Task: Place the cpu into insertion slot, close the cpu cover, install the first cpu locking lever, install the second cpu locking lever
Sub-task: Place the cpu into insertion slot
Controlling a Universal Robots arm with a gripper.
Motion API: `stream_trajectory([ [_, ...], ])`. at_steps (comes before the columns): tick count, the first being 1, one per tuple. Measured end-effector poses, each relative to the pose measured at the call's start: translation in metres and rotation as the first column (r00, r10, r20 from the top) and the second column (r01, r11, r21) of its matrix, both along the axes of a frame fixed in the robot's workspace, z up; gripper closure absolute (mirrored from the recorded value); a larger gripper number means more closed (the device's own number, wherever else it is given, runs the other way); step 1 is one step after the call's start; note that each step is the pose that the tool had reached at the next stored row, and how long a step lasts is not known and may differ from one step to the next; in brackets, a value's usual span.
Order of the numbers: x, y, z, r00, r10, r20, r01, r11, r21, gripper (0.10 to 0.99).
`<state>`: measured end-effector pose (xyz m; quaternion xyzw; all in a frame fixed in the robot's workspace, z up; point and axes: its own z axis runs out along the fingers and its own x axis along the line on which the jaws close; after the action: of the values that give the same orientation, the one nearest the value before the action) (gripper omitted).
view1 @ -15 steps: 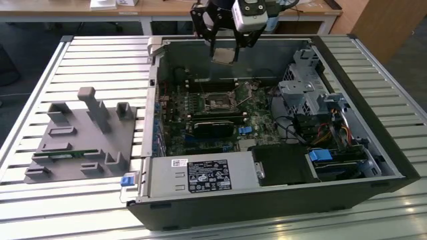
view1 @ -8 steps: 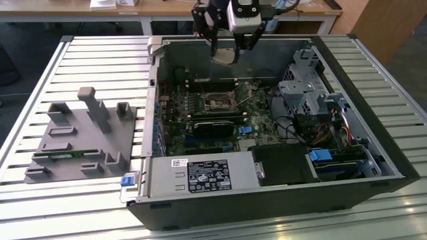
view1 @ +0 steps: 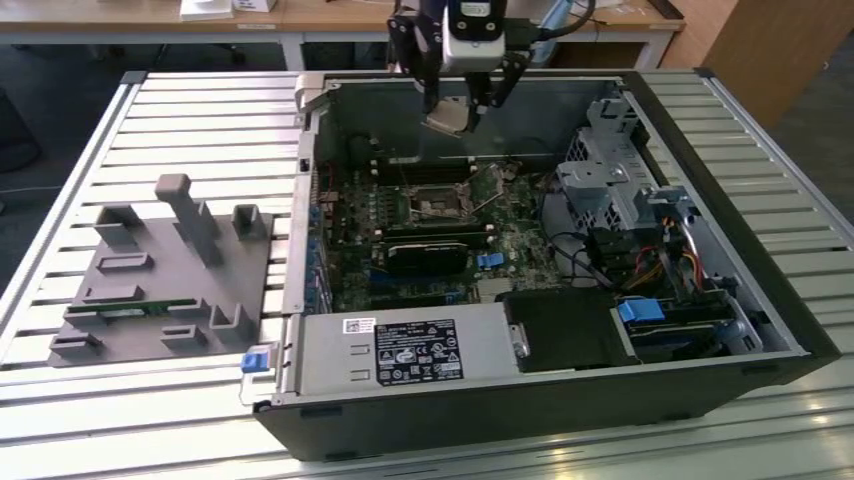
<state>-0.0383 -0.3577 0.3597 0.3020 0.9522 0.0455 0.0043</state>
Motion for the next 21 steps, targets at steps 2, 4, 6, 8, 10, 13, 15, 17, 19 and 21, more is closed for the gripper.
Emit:
stream_trajectory([
  [2, 0.0, 0.0001, -0.0011, 0.9996, -0.029, 0.0, 0.029, 0.9996, 0.0, 0.545],
  [4, -0.0004, 0.0004, -0.0021, 0.999, -0.046, 0.0001, 0.046, 0.999, 0.0, 0.545],
  [6, -0.0012, 0.0006, -0.0026, 0.9984, -0.056, 0.0, 0.056, 0.9984, 0.0, 0.545],
  [8, -0.0028, 0.0007, -0.0029, 0.9979, -0.064, -0.0001, 0.064, 0.9979, 0.0, 0.545],
  [10, -0.005, 0.0007, -0.0033, 0.9975, -0.071, 0.0, 0.071, 0.9975, 0.0, 0.545],
  [13, -0.0075, 0.0008, -0.0038, 0.9968, -0.079, 0.0, 0.079, 0.9968, 0.0, 0.545],
  [15, -0.0091, 0.0008, -0.0044, 0.9963, -0.086, 0.0001, 0.086, 0.9963, 0.0, 0.545],
  [17, -0.0104, 0.0008, -0.0051, 0.9956, -0.094, 0.0, 0.094, 0.9956, 0.0, 0.545],
  [19, -0.0109, 0.0008, -0.0057, 0.9943, -0.107, 0.0001, 0.107, 0.9943, 0.0, 0.545],
  [21, -0.0114, 0.0008, -0.0063, 0.9917, -0.129, 0.0, 0.129, 0.9917, 0.0, 0.545],
])
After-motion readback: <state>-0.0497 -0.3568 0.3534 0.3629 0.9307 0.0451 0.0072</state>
